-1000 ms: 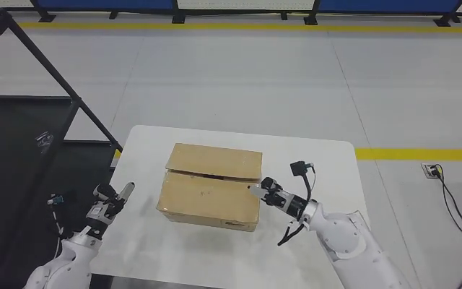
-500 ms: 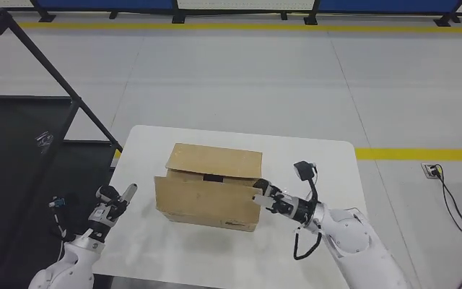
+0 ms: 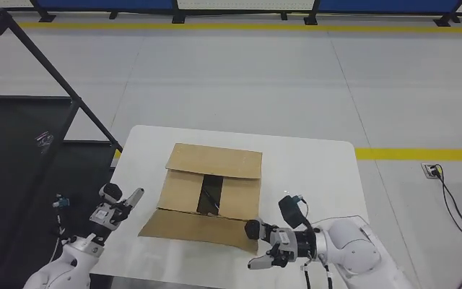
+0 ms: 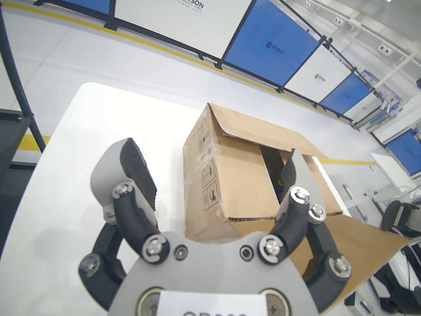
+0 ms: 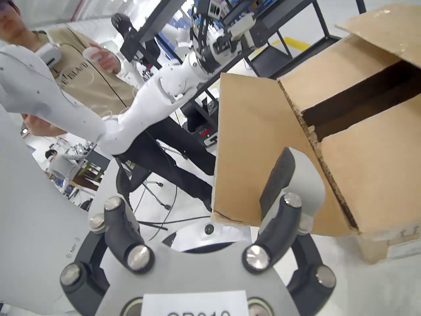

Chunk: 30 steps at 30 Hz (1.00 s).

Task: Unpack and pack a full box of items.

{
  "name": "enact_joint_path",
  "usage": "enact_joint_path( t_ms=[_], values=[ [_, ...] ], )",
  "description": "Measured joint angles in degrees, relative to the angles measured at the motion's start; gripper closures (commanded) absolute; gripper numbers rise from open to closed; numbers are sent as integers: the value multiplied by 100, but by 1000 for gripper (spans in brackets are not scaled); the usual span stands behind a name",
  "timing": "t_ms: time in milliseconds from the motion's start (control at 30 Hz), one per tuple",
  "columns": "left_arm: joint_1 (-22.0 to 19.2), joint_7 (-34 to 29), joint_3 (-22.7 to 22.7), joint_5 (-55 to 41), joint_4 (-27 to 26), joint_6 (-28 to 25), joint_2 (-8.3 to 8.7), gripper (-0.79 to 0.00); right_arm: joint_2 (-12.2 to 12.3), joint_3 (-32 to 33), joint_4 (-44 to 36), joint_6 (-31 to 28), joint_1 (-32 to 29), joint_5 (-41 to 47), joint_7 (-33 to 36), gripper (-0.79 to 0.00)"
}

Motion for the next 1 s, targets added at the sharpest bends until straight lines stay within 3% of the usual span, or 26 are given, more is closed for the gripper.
enact_joint_path(
  t_ms=[267,467,700,1000],
  values=[
    [200,-479,-137,942,59,-883,109,-785,141,-435,66,211,169,-1009,131,-785],
    [319,-763,-272,1733,146,-1602,207,-785,103,-641,117,695,446,-1010,-143,-785],
    [314,-734,-200,2062,202,-1619,225,-785,43,-527,36,1496,632,112,-981,-785],
    [314,-735,-202,2059,201,-1620,225,-785,42,-517,28,1536,631,183,-1006,-785]
  ],
)
